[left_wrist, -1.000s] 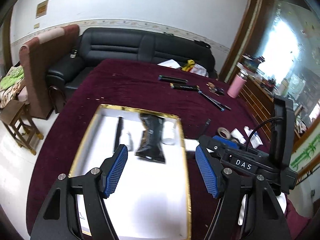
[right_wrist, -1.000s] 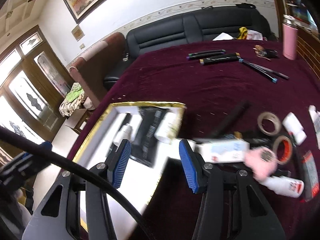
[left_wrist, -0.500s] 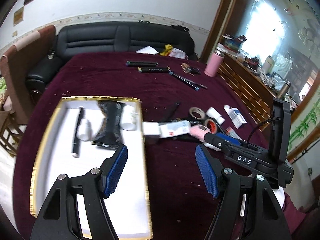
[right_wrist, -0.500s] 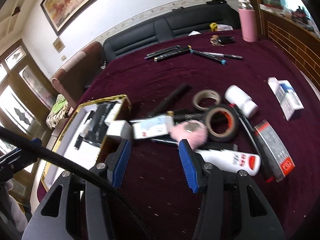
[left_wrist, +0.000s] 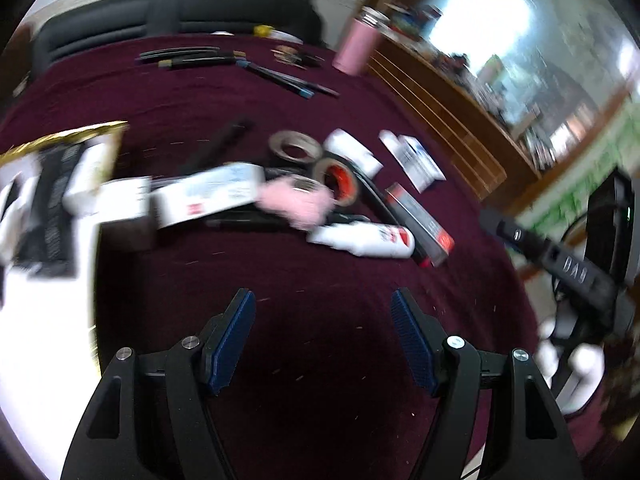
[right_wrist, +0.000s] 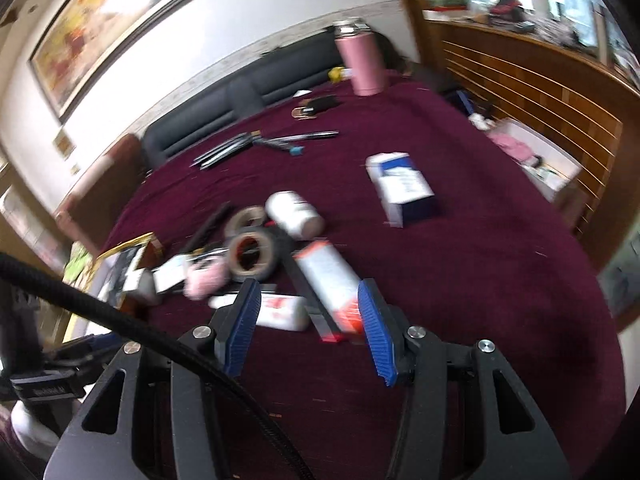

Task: Organize objects
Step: 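Withdraw both grippers from the box back toward the cluttered items, then grasp the white spray bottle with red label with the left gripper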

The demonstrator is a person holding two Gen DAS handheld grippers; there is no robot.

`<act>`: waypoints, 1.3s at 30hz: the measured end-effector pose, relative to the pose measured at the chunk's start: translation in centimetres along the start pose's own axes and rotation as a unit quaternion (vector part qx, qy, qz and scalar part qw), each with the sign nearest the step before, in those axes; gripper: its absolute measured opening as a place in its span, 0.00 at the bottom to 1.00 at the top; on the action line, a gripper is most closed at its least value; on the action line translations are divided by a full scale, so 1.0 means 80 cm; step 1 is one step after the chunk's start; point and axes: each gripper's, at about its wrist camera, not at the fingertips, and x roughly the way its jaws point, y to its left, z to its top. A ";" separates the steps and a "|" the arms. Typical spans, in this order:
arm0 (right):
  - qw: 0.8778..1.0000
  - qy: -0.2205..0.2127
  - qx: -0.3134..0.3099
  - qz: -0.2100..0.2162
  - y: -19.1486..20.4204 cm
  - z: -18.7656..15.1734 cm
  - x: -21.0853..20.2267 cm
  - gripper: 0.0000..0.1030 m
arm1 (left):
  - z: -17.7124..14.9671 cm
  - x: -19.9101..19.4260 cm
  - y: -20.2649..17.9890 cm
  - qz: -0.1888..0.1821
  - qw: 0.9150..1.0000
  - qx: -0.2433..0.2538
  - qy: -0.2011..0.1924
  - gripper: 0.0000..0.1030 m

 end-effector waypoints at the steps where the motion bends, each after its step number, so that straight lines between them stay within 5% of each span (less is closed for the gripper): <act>1: 1.000 0.000 0.005 -0.003 -0.009 -0.001 -0.001 0.48 | 0.002 0.007 -0.008 0.000 1.000 0.012 0.005 0.62; 8: 0.999 0.006 0.034 0.005 -0.045 -0.004 0.008 0.48 | 0.028 0.038 -0.020 -0.021 0.999 -0.049 -0.008 0.62; 11: 0.999 0.008 0.037 0.010 -0.052 -0.007 0.011 0.48 | 0.045 0.053 -0.024 0.017 0.997 -0.075 -0.016 0.62; 16: 0.999 0.013 0.046 0.024 -0.059 -0.012 0.013 0.48 | 0.059 0.091 -0.064 0.167 0.986 -0.007 -0.016 0.62; 20: 0.999 0.016 0.043 0.026 -0.057 -0.015 0.014 0.48 | 0.049 0.098 -0.076 0.203 0.979 0.022 -0.015 0.62; 26: 0.998 0.021 0.046 0.032 -0.052 -0.019 0.019 0.48 | 0.018 0.106 -0.067 0.200 0.978 0.036 0.037 0.62; 33: 0.998 0.029 0.035 0.035 -0.041 -0.022 0.023 0.48 | -0.025 0.039 -0.038 0.134 0.991 0.012 0.010 0.62; 39: 0.998 0.036 0.036 0.041 -0.032 -0.028 0.029 0.48 | -0.041 0.026 -0.021 0.129 0.991 -0.030 0.009 0.62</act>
